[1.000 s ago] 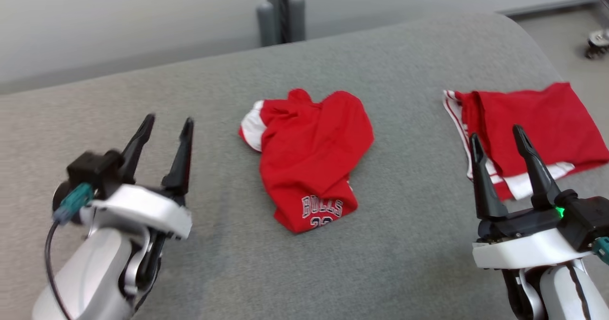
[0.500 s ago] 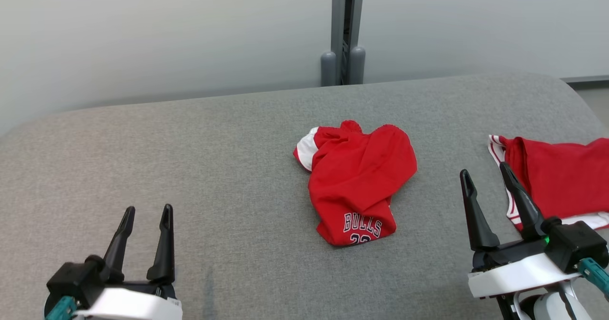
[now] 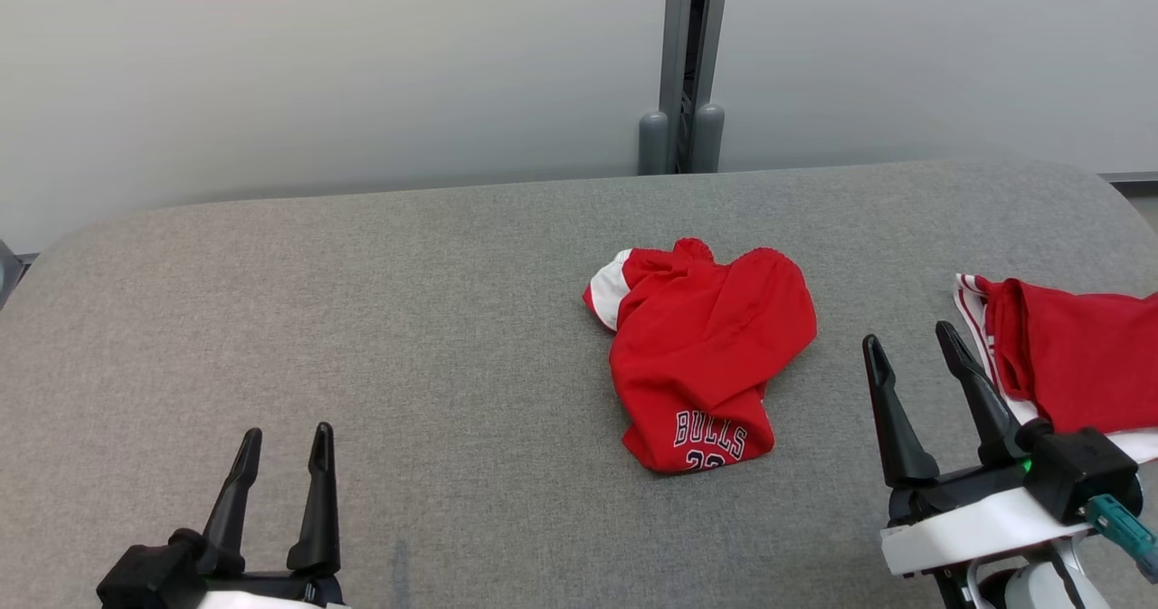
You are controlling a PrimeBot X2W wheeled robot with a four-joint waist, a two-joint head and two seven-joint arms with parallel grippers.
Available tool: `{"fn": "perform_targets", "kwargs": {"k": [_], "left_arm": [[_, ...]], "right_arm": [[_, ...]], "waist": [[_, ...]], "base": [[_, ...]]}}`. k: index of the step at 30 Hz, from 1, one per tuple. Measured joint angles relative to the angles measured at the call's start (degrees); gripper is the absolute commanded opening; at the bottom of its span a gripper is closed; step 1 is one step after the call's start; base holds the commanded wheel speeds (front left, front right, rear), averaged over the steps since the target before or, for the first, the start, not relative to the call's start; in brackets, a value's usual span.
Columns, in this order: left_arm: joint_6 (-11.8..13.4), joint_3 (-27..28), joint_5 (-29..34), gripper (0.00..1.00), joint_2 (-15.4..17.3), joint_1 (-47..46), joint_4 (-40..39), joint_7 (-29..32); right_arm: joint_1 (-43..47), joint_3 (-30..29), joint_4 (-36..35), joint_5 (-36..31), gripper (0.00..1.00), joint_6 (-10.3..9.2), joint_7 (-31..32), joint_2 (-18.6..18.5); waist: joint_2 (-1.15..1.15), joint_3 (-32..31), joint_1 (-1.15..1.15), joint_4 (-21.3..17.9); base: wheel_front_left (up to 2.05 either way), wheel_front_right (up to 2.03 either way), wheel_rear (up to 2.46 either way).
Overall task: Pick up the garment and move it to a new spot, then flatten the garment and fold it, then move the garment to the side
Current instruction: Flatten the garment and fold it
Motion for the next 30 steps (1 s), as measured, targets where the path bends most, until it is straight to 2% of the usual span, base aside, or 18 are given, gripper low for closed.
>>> {"fn": "perform_targets", "kwargs": {"k": [11,19,25,30], "left_arm": [[-1.72,1.63,1.33,1.00,-0.86,-0.29,0.37,0.00],[-1.94,-0.31,0.77,1.00,-0.93,-1.35,1.43,0.00],[-1.98,-1.89,0.45,1.00,-0.93,-3.28,1.66,0.00],[-2.14,-2.65,0.05,1.00,-0.94,-5.16,2.53,0.00]], "right_arm": [[-0.10,-0.05,-0.03,0.05,1.00,0.00,0.00,-0.20],[-0.73,1.81,0.71,-1.01,1.00,0.00,-0.01,-1.34],[-4.94,6.27,6.08,-4.27,1.00,0.00,1.93,-2.87],[-8.36,9.91,11.07,-4.19,1.00,0.01,4.98,-3.34]], "waist": [[0.00,0.64,0.00,0.38],[0.00,2.12,0.00,1.33],[0.00,4.73,0.00,2.79],[0.00,7.07,0.00,5.08]], "base": [[0.00,0.00,0.00],[0.00,0.00,0.00],[0.00,0.00,0.00],[0.00,0.00,0.00]]}}
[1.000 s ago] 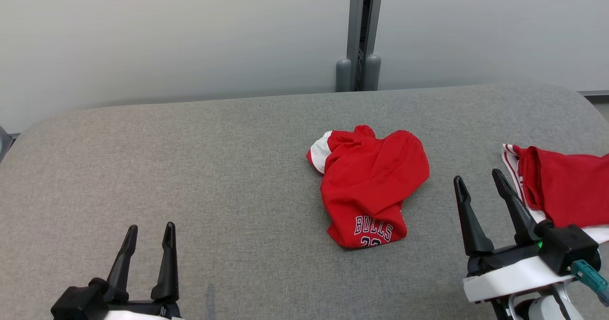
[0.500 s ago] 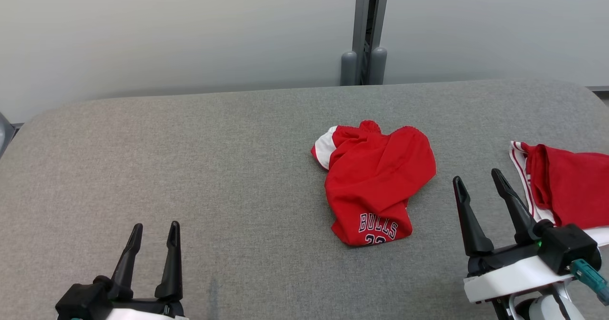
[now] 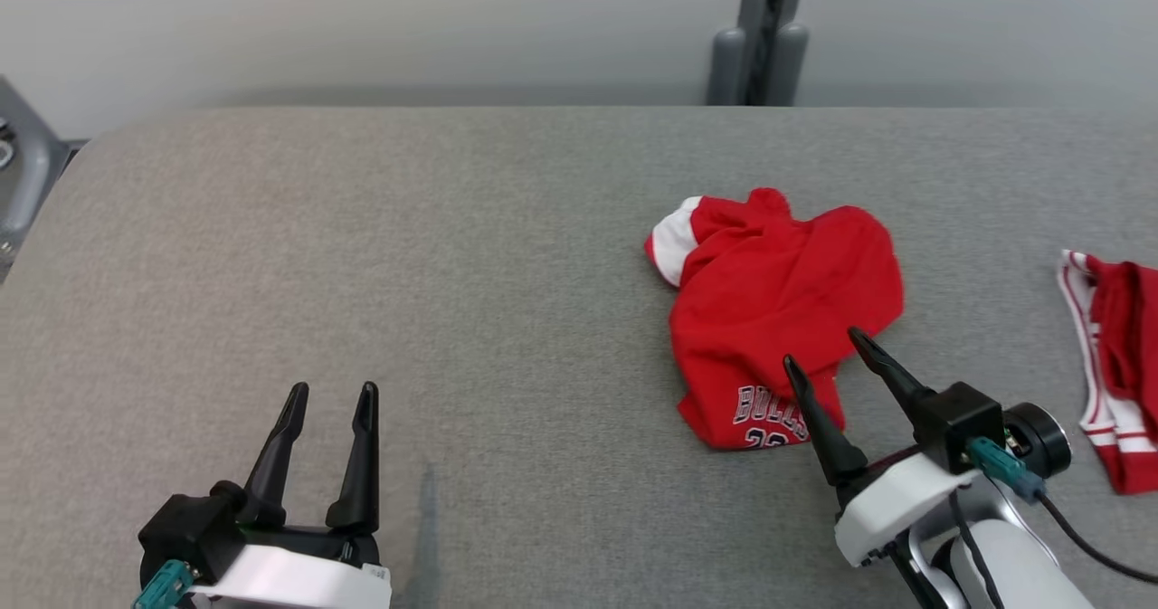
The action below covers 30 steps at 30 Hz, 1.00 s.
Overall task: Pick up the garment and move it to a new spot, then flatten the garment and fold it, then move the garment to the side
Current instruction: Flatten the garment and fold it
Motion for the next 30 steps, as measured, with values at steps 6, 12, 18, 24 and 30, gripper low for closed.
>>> {"fn": "perform_targets", "kwargs": {"k": [6,12,18,24,30], "left_arm": [[-0.19,-0.54,-0.74,1.00,0.01,-1.35,0.99,0.00],[-0.19,-1.27,-1.21,1.00,0.00,-2.10,1.48,0.00],[-0.19,-1.20,-1.30,1.00,0.00,-2.10,1.77,0.00],[-0.19,-1.30,-1.30,1.00,-0.01,-2.06,1.86,0.00],[-0.19,-1.75,-1.08,1.00,-0.03,-2.03,1.93,0.00]], "right_arm": [[-3.47,1.89,5.28,0.14,1.00,0.00,2.63,-1.49],[-4.93,1.98,10.56,1.42,0.45,0.00,5.11,-1.66],[-6.78,2.81,11.20,3.43,0.00,0.00,2.10,-1.35],[-10.20,6.34,9.16,5.14,0.00,-0.01,-0.03,-0.93],[-19.81,14.69,7.50,8.73,0.00,-0.01,0.57,-0.16]], "waist": [[0.00,2.12,0.00,3.27],[0.00,3.08,0.00,5.52],[0.00,2.71,0.00,5.88],[0.00,1.05,0.00,5.76],[0.00,-0.67,0.00,6.19]], "base": [[0.00,0.00,0.00],[0.00,0.00,0.00],[0.00,0.00,0.00],[0.00,0.00,0.00],[0.00,0.00,0.00]]}}
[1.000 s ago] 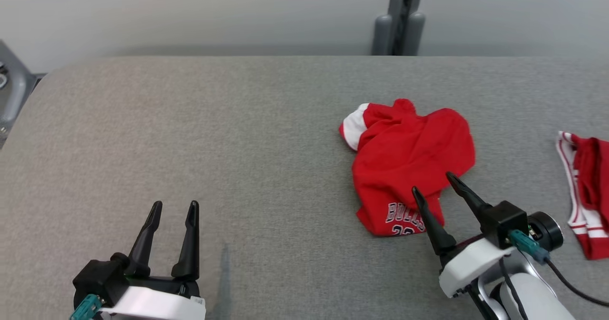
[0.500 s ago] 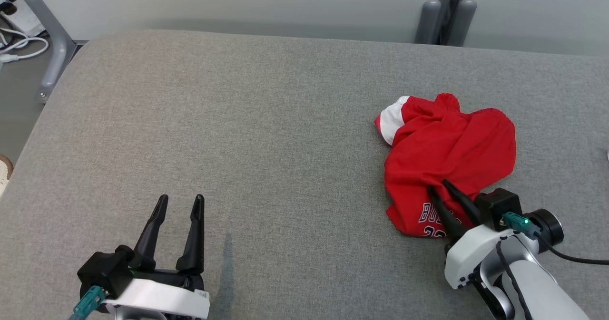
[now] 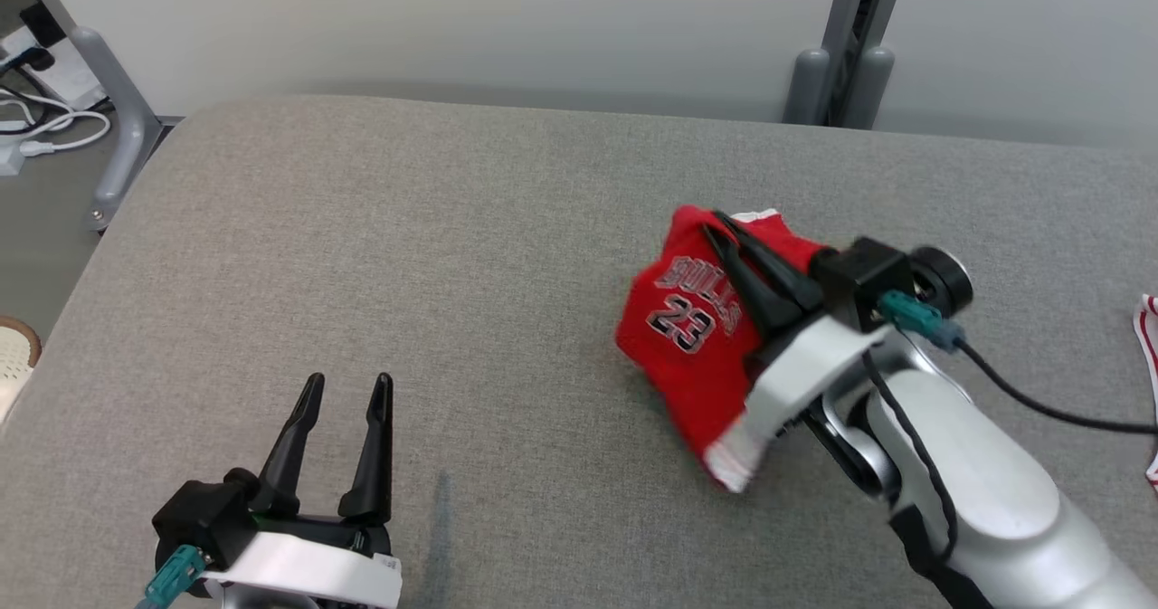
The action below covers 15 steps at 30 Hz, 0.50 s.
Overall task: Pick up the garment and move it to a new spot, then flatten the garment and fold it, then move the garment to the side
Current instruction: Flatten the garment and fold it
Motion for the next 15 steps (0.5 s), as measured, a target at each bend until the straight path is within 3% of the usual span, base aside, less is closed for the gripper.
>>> {"fn": "perform_targets", "kwargs": {"k": [7,12,15], "left_arm": [[0.02,0.33,0.41,1.00,0.02,1.23,0.35,0.00],[0.47,0.67,0.41,1.00,0.04,1.29,0.16,0.00],[0.64,0.77,0.38,1.00,0.03,1.42,0.09,0.00]], "right_arm": [[-14.34,4.45,1.89,6.66,0.00,0.00,-1.86,3.83],[-18.73,0.82,1.93,13.57,0.00,0.00,-4.70,5.57],[-17.55,-1.11,4.52,14.67,0.00,0.01,-5.09,4.71]], "waist": [[0.00,-1.99,0.00,0.98],[0.00,-2.61,0.00,1.39],[0.00,-2.74,0.00,1.23]], "base": [[0.00,0.00,0.00],[0.00,0.00,0.00],[0.00,0.00,0.00]]}}
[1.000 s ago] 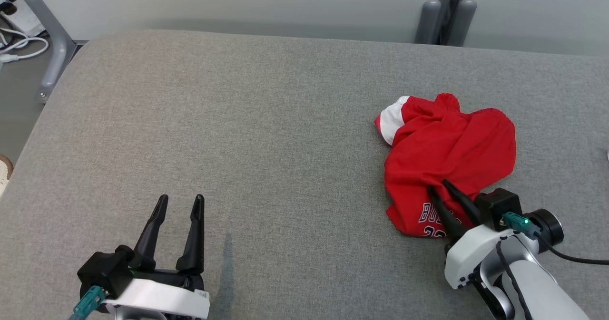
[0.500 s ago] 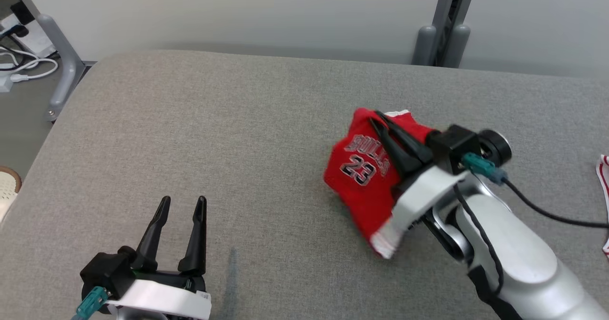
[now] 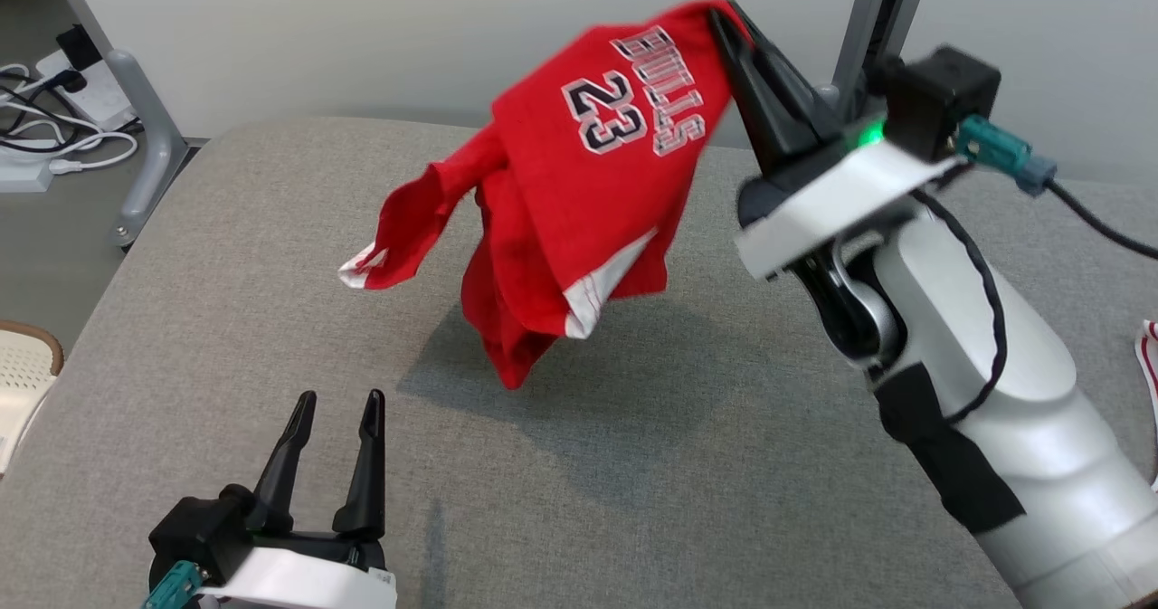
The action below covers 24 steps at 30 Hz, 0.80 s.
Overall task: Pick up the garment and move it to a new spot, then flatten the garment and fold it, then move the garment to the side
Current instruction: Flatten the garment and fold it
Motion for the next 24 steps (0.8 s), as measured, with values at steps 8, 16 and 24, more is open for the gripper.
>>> {"fn": "perform_targets", "kwargs": {"k": [8,16,24], "left_arm": [[0.05,-0.51,-0.19,1.00,-0.01,0.42,-0.42,0.00],[-0.09,-0.11,0.64,1.00,0.02,0.37,-0.31,0.00],[-0.21,0.03,1.11,1.00,-0.01,-0.15,-0.19,0.00]], "right_arm": [[12.60,0.22,14.94,2.00,0.00,-0.01,1.89,-7.24],[17.31,2.04,24.83,-0.87,1.00,0.00,2.61,-10.73],[17.19,1.47,26.06,-0.65,1.00,0.00,1.51,-10.25]], "waist": [[0.00,0.34,0.00,-0.82],[0.00,1.08,0.00,-3.39],[0.00,0.97,0.00,-6.44]], "base": [[0.00,0.00,0.00],[0.00,0.00,0.00],[0.00,0.00,0.00]]}}
